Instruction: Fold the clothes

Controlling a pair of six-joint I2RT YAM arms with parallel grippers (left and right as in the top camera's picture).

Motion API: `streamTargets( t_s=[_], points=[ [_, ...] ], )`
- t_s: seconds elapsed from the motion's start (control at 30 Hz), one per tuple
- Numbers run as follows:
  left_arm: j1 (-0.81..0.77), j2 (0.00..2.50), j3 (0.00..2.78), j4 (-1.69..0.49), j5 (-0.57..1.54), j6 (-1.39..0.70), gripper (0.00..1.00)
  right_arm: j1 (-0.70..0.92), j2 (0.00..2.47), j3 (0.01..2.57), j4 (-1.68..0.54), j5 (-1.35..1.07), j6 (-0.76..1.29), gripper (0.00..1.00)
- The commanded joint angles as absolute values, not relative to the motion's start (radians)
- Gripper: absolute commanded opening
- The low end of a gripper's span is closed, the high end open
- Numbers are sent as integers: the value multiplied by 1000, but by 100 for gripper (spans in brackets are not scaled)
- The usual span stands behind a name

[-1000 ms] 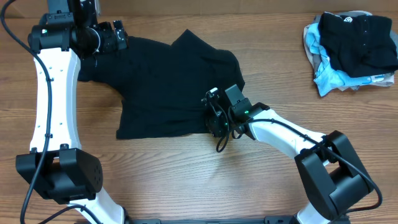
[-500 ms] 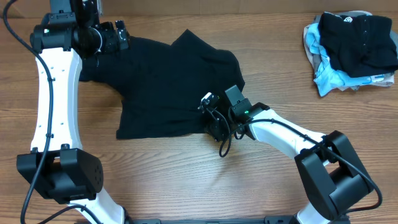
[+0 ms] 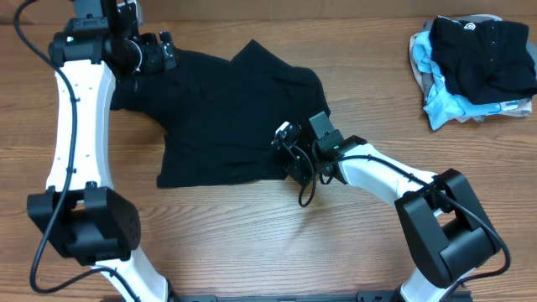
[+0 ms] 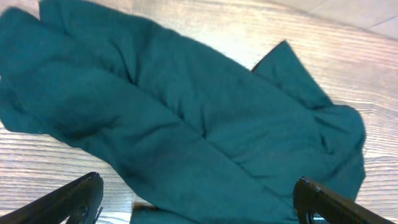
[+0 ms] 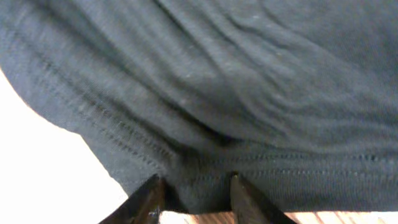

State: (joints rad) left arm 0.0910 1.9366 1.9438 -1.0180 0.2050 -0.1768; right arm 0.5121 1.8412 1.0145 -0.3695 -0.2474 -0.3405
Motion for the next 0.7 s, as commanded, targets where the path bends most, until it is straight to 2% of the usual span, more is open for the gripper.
streamTargets(
  t_s=[0.0,0.2,0.23,0.3,0.5,0.67],
  points=[
    [83,1974,1951,-1021,210,-157,100,508,1849,1034,-363,-284,-346,35],
    [84,1981,1951,-1019,210,-157,100,508,1849,1034,-377,-294,-345,31],
    [84,1981,1951,-1019,209,-157,100,509,1849,1034,-384,-294,-345,25],
    [84,1981,1951,-1019,209,-157,100,509,1849,1034,-403,-294,-333,4],
    [84,1981,1951,-1020,209,-157,100,486,1849,1044,-472,-292,-179,4],
    [84,1981,1951,-1024,210,-156,100,393,1848,1119,-620,-292,-24,4]
  ],
)
